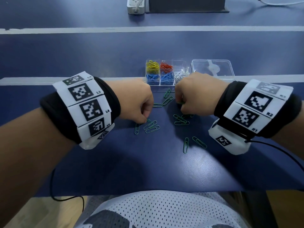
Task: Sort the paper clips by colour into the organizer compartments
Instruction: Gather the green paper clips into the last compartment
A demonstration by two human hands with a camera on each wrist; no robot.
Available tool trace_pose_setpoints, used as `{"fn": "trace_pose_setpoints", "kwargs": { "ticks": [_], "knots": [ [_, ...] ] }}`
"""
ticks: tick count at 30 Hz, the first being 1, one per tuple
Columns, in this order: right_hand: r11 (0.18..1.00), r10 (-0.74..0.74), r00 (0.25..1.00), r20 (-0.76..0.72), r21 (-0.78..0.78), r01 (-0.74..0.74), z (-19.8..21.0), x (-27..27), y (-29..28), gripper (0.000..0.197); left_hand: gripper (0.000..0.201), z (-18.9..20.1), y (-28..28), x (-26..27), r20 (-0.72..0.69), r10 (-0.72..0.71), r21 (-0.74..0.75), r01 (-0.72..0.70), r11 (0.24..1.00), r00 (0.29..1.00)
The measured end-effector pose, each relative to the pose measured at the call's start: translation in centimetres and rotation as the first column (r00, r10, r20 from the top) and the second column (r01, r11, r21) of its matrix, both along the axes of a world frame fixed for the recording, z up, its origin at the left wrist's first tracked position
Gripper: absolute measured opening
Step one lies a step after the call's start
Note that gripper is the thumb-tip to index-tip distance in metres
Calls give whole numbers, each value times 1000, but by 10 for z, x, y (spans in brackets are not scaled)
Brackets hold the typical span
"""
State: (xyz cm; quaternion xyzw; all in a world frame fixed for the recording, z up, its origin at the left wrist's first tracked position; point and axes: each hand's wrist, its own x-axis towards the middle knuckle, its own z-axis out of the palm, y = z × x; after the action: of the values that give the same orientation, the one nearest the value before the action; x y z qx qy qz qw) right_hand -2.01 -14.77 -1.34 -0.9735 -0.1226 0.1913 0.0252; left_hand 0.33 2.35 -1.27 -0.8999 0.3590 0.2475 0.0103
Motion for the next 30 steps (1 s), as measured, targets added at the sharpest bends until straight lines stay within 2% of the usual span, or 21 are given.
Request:
{"fn": "trace_pose_setpoints", "kwargs": {
  "ticks": [3,6,9,11,13,15,19,21,23,27,30],
  "knots": [
    [998,-19,1000,-15,65,20,3,1,-1,19,12,3,0,-4,-17,46,-11,-46,999,999],
    [993,-38,999,-11,115,39,8,4,0,20,14,5,4,-4,-53,117,-104,-122,987,992],
    [971,-94,991,-96,212,113,12,8,0,20,27,4,12,-2,-200,195,-213,-237,948,960],
    [938,-131,978,-163,298,175,12,11,1,20,34,5,16,-4,-347,232,-251,-329,911,909],
    [922,-144,972,-185,333,200,10,13,2,20,33,6,18,-7,-440,260,-248,-395,885,860],
    [918,-151,971,-188,337,208,6,13,4,20,32,5,20,-9,-413,299,-199,-405,892,861],
    [889,-179,954,-239,376,261,6,15,5,21,7,4,22,-16,-211,299,-98,-325,941,930],
    [858,-203,940,-274,413,306,9,18,5,23,23,0,22,-19,-168,266,-51,-278,959,949],
    [848,-220,938,-269,423,320,14,21,2,25,30,-2,19,-21,-127,237,-32,-243,969,963],
    [902,-251,966,-64,348,257,27,40,-11,29,17,-1,15,-21,-69,224,-26,-227,974,972],
    [920,-295,952,74,291,263,29,60,-17,31,14,2,15,-21,-71,241,-34,-244,969,968]
  ]
}}
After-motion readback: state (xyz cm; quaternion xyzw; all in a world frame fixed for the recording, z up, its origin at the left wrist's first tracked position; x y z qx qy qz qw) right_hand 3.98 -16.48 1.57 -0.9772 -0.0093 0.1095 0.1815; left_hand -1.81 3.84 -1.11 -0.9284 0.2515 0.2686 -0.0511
